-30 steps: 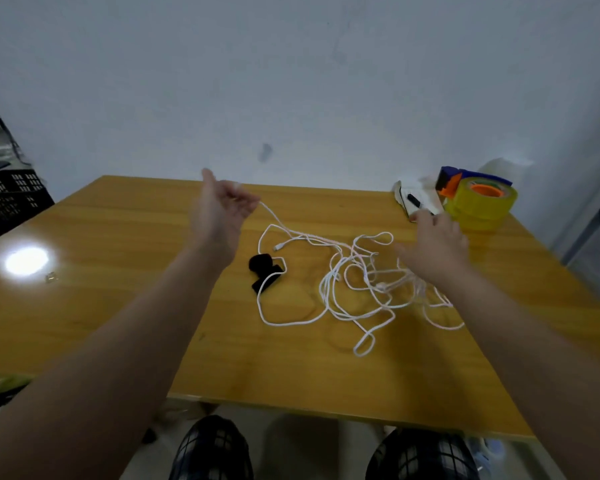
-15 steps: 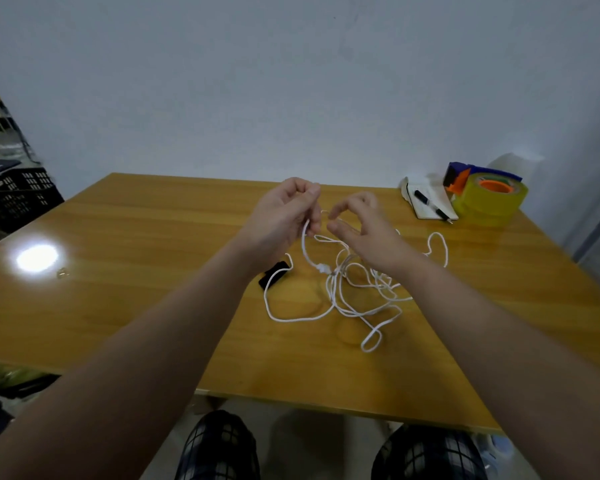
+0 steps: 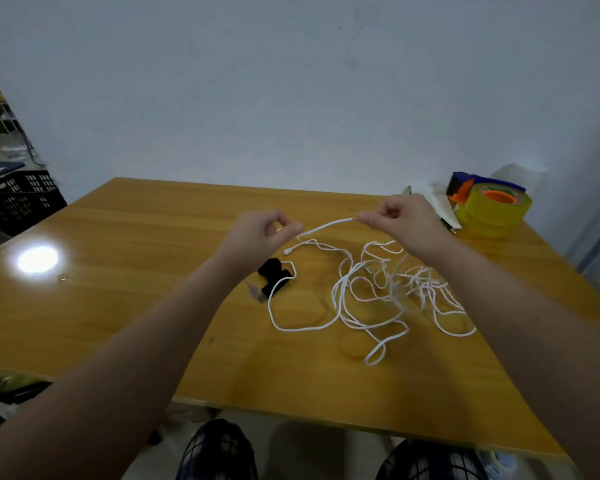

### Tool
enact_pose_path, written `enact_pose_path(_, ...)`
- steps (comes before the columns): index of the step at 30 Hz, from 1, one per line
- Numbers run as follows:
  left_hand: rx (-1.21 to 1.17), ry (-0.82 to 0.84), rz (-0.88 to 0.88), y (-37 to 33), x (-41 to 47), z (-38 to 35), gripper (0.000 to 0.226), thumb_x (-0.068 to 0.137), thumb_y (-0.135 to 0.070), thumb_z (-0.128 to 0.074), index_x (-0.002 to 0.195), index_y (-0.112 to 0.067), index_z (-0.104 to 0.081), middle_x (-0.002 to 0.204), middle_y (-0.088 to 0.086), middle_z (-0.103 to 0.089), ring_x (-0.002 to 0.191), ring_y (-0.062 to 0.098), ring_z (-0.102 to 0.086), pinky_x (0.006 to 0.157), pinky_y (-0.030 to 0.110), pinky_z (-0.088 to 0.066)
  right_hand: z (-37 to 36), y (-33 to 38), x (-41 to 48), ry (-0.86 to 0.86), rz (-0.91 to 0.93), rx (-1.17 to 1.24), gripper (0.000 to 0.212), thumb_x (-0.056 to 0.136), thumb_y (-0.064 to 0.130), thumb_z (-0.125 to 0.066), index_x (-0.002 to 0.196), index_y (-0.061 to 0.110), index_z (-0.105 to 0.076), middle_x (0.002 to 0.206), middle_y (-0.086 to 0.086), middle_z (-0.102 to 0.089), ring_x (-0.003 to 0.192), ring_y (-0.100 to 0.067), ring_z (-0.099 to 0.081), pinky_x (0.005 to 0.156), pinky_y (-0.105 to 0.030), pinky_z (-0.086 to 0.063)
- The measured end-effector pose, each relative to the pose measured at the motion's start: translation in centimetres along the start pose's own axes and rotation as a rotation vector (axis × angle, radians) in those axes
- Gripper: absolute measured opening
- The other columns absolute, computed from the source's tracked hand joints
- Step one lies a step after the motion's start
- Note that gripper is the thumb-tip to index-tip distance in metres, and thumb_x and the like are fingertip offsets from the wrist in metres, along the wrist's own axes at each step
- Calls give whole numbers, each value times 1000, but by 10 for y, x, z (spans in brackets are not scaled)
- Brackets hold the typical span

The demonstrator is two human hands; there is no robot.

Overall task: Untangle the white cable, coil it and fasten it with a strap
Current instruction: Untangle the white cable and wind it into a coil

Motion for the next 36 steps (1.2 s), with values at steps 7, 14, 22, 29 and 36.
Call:
enact_pose_path(7, -3, 121, 131, 41, -13, -15, 43, 99, -38, -41, 67, -10, -43, 61, 0, -31, 57, 14, -29, 58, 31, -23, 40, -19, 4, -326, -92, -407, 48, 72, 60, -66, 65, 15, -53, 61, 2, -50, 64, -17, -47, 52, -28, -31)
enact_pose_path(14, -1198, 207, 431, 12, -24, -34, 46, 101, -35, -35, 58, -18, -33, 55, -1, -37, 46, 12, -36, 49, 23, -35, -6, -37, -3, 29, -196, -548, 42, 96, 46, -41, 79, 14, -62, 72, 0, -60, 73, -23, -56, 58, -31, -41)
enact_pose_path(22, -1288, 208, 219, -30, -7, -30, 42, 102, -22, -32, 61, -18, -39, 126, 0, -58, 125, 13, -48, 102, 29, -38, -49, -19, -27, 165, 61, -590, 25, 98, 35, -41, 111, 27, -61, 108, 2, -65, 102, -24, -58, 76, -34, -44)
enact_pose_path(29, -837, -188, 320, 26, 6, -7, 35, 103, -28, -37, 74, -17, -55, 68, 2, -33, 61, 11, -38, 60, 25, -33, -41, -31, -50, 282, 105, -301, 31, 96, 23, -50, 126, 23, -59, 110, 2, -66, 102, -15, -61, 86, -32, -47)
enact_pose_path(36, -904, 175, 365, 1, 2, -44, 36, 101, -32, -40, 72, -18, -56, 114, 0, -60, 115, 23, -53, 91, 44, -41, -34, -3, -55, 156, 446, -661, 21, 92, 30, -54, 105, 29, -70, 92, 0, -56, 76, -19, -54, 58, -28, -29)
Point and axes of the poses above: each hand's wrist, its own x-axis towards the middle knuckle, its own z-axis out of the back of the hand, y = z × x, the point moved 4 cm from there along x, towards the middle knuckle
